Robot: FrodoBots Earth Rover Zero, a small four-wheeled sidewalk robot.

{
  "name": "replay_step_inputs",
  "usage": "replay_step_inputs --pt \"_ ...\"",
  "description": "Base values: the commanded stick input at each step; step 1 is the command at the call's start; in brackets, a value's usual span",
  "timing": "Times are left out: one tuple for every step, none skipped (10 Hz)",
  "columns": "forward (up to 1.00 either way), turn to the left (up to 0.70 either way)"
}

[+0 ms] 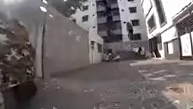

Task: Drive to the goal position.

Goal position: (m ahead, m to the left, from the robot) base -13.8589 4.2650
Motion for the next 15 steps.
replay_step_inputs --pt "1.00 0.40" --pt "1.00 0.06" --pt "1.00 0.06" --pt "1.00 0.06" --pt "1.00 0.06" --pt "1.00 0.06" --pt "1.00 0.06" --pt "1.00 0.06" --pt "1.00 -0.19" --pt "1.00 -0.33" --pt "1.00 -0.34" --pt "1.00 -0.34" --pt "1.00 -0.34" --pt "1.00 -0.34" --pt "1.00 -0.34"
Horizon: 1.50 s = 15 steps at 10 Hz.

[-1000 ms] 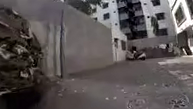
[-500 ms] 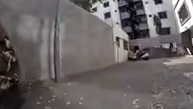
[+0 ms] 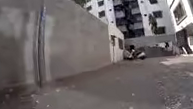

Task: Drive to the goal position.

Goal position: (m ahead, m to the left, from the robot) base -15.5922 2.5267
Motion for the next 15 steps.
replay_step_inputs --pt "1.00 -0.34" --pt "1.00 -0.34" --pt "1.00 -0.34" --pt "1.00 -0.34" --pt "1.00 -0.34" --pt "1.00 -0.34" --pt "1.00 -0.34" --pt "1.00 -0.34" --pt "1.00 -0.22" --pt "1.00 0.06" --pt "1.00 0.06" --pt "1.00 0.06" --pt "1.00 0.46" --pt "1.00 0.46" --pt "1.00 0.46"
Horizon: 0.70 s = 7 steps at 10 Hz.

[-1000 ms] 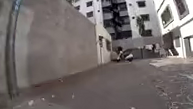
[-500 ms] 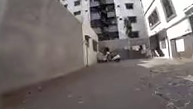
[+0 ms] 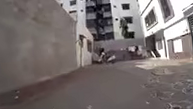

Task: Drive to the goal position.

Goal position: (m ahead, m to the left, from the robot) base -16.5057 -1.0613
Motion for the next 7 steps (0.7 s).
replay_step_inputs --pt "1.00 0.46" --pt "1.00 0.46" --pt "1.00 0.46" --pt "1.00 0.46" --pt "1.00 0.42" --pt "1.00 0.06" --pt "1.00 0.06"
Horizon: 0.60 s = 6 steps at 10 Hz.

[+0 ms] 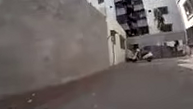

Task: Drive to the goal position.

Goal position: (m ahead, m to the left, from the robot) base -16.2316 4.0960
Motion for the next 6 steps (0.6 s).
replay_step_inputs --pt "1.00 0.06" --pt "1.00 0.06" --pt "1.00 0.06" --pt "1.00 0.06" --pt "1.00 0.06" --pt "1.00 0.06"
